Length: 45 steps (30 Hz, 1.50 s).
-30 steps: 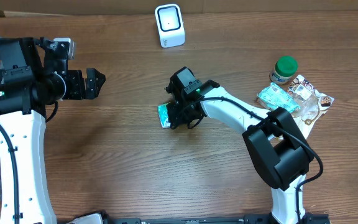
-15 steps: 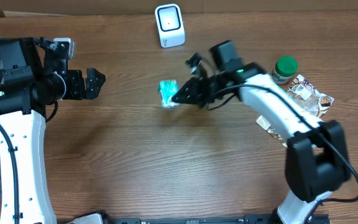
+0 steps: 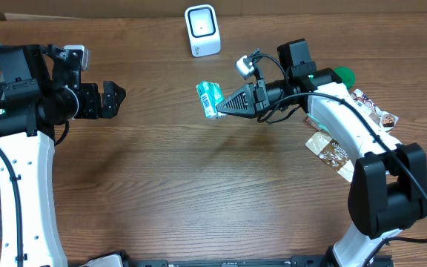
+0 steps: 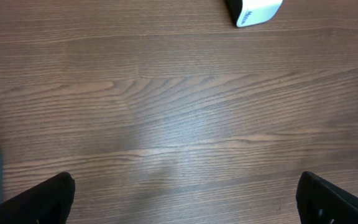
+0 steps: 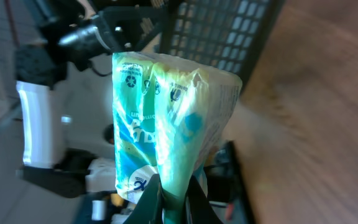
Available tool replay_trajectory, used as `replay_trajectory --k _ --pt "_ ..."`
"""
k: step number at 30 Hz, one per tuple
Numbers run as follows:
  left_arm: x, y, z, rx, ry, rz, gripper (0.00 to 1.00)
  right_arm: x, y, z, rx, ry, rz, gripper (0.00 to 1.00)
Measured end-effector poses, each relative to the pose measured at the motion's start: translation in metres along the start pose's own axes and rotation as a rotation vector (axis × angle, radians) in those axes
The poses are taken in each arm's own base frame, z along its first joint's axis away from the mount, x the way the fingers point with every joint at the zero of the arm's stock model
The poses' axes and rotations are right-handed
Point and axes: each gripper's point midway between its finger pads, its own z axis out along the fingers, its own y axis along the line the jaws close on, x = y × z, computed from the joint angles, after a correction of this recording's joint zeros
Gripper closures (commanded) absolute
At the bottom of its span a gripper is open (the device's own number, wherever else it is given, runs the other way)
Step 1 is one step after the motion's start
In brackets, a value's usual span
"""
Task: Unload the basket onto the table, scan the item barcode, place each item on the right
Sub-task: 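Lift the blue tissue pack toward the scanner, then hold the blue tissue pack in front of the white scanner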
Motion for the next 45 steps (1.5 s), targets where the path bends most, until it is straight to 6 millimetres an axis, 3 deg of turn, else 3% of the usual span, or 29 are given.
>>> replay_trajectory --k 10,18,21,27,29,31,34,36,41,43,45 --pt "0.0 0.0 0.0 0.0 0.0 0.0 0.0 0.0 0.007 0.0 -0.037 0.011 0.169 0.96" --pt "0.0 0.0 0.0 0.0 0.0 0.0 0.0 -0.005 0.006 0.0 -0.027 0.005 0.11 0.96" --pt "0.0 0.0 0.0 0.0 0.0 0.001 0.0 -0.009 -0.018 0.001 0.11 -0.037 0.14 0.96" --pt "0.0 0.0 0.0 0.0 0.0 0.0 0.01 0.009 -0.109 -0.001 0.699 -0.116 0.309 0.96" --pt "0.0 0.0 0.0 0.0 0.0 0.0 0.0 0.022 -0.127 -0.005 0.878 -0.117 0.339 0.96" --pt "0.0 0.0 0.0 0.0 0.0 0.0 0.0 0.029 -0.133 -0.01 1.014 -0.114 0.348 0.96" --pt "0.0 0.0 0.0 0.0 0.0 0.0 0.0 0.009 -0.119 -0.029 1.181 -0.17 0.295 0.96" --pt "0.0 0.0 0.0 0.0 0.0 0.0 0.0 -0.026 -0.094 -0.045 1.259 -0.268 0.196 0.96" --pt "0.0 0.0 0.0 0.0 0.0 0.0 0.0 -0.139 -0.006 -0.077 1.338 -0.636 -0.226 0.96" --pt "0.0 0.0 0.0 0.0 0.0 0.0 0.01 -0.171 0.024 -0.084 1.384 -0.76 -0.405 0.96" --pt "0.0 0.0 0.0 0.0 0.0 0.001 0.0 -0.19 0.043 -0.084 1.443 -0.834 -0.54 0.96"
